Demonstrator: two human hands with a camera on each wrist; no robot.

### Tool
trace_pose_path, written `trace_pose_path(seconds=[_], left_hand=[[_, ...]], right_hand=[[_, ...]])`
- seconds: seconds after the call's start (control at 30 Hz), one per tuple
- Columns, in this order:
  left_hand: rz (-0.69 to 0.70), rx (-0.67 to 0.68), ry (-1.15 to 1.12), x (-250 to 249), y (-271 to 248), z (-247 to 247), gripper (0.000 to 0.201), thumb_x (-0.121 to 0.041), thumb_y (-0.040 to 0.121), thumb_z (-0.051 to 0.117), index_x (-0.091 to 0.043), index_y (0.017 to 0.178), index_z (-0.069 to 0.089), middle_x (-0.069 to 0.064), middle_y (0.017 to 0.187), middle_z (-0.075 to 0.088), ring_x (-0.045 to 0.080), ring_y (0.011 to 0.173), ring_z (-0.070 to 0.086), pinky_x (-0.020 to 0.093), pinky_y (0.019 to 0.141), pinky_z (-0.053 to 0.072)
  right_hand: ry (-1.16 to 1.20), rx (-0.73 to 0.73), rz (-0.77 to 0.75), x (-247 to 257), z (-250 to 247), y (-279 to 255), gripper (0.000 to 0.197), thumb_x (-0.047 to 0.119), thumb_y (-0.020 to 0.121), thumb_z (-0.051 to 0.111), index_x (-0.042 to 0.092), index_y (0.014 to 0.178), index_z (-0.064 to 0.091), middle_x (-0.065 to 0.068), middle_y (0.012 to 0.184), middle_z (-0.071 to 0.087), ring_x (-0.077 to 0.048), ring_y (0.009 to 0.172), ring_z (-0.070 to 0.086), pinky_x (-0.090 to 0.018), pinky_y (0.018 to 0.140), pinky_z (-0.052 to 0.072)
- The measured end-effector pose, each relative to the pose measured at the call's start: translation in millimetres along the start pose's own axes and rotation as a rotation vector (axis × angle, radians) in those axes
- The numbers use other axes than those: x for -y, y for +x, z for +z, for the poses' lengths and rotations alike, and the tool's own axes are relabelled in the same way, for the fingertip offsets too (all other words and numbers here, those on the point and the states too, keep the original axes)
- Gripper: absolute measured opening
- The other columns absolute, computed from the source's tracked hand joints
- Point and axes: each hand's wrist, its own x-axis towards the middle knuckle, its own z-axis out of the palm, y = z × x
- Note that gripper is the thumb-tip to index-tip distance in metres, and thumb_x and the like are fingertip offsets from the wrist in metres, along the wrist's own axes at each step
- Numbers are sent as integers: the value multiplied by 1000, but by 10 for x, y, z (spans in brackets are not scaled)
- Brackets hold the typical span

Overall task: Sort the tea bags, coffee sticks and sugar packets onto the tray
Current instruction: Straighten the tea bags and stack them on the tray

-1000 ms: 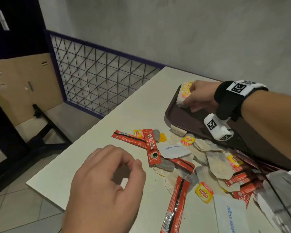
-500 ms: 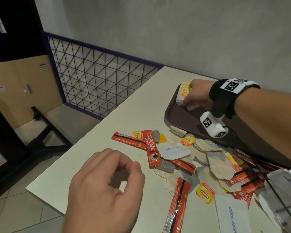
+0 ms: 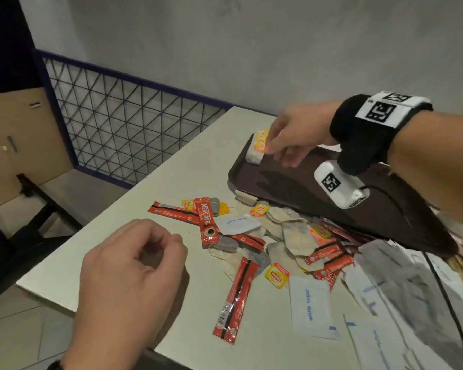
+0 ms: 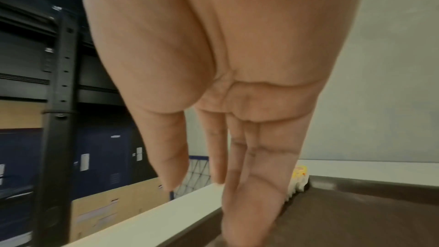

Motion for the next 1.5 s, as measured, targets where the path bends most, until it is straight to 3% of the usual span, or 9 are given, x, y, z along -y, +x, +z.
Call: trace_pose_path(seconds=[0.17,0.3,0.4,0.6,0.8,1.07,1.23,1.33,1.5], left_hand=[[-34,28,-30,-45,-8,-14,26,-19,85,70,-21,61,61,-7,64,60,15,66,55,30,62,42],[-50,34,-16,-70,-13,-12,27,-19,87,69,-21,62,62,-5,62,60,18,66,57,34,63,45],[-49,46,15,-78,-10,-21,27,-18,89,68,-22,63,63,-6,66,64,16,69,59,38,65,50],[-41,34,52,-86,-6,-15,27,-17,90,67,-23,64,62,-7,66,63,14,70,59,36,65,49],[-56,56,82,-112,-19,-28,25,-19,90,66,-23,66,64,-5,69,65,14,72,59,33,65,47],[-49,78,139,-150,-17,-37,25,-21,91,63,-23,66,62,-5,68,63,16,72,58,40,67,52],[-17,84,172,-169,-35,-38,24,-23,93,62,-24,70,61,-5,72,63,15,74,58,38,68,51],[98,96,145,-203,-68,-55,20,-22,96,63,-24,77,64,-8,79,64,11,79,59,36,68,48],[323,215,-82,-563,-338,27,9,-23,101,62,-24,94,68,-13,98,65,7,97,61,28,80,50]], right_hand=[[-339,243,-15,-25,294,-610,32,42,88,76,11,97,76,-7,85,77,-19,70,72,-28,61,60],[-521,290,-5,-70,485,-925,55,64,79,75,21,111,66,-4,94,74,-19,77,72,-25,54,57],[-607,230,-8,-117,595,-1140,69,75,71,74,26,117,56,1,102,69,-19,87,72,-33,68,63],[-616,93,-3,-281,857,-1212,25,33,82,68,19,103,65,-2,93,67,-20,81,67,-35,74,61],[-535,-71,-35,-379,837,-1205,29,45,99,48,24,102,66,-1,95,67,-21,84,66,-34,72,58],[-434,-219,-116,-527,775,-1218,16,18,99,55,22,96,70,-5,96,64,-25,79,64,-31,66,53],[-326,-280,-180,-562,686,-1363,16,25,100,59,29,88,69,-1,92,68,-19,79,65,-32,67,55],[-249,-308,-233,-543,586,-1567,16,31,100,61,26,92,73,2,91,68,-16,82,64,-35,73,57],[-148,-175,-281,-471,507,-1979,16,32,99,61,23,94,74,7,76,67,-7,65,62,-22,56,48]])
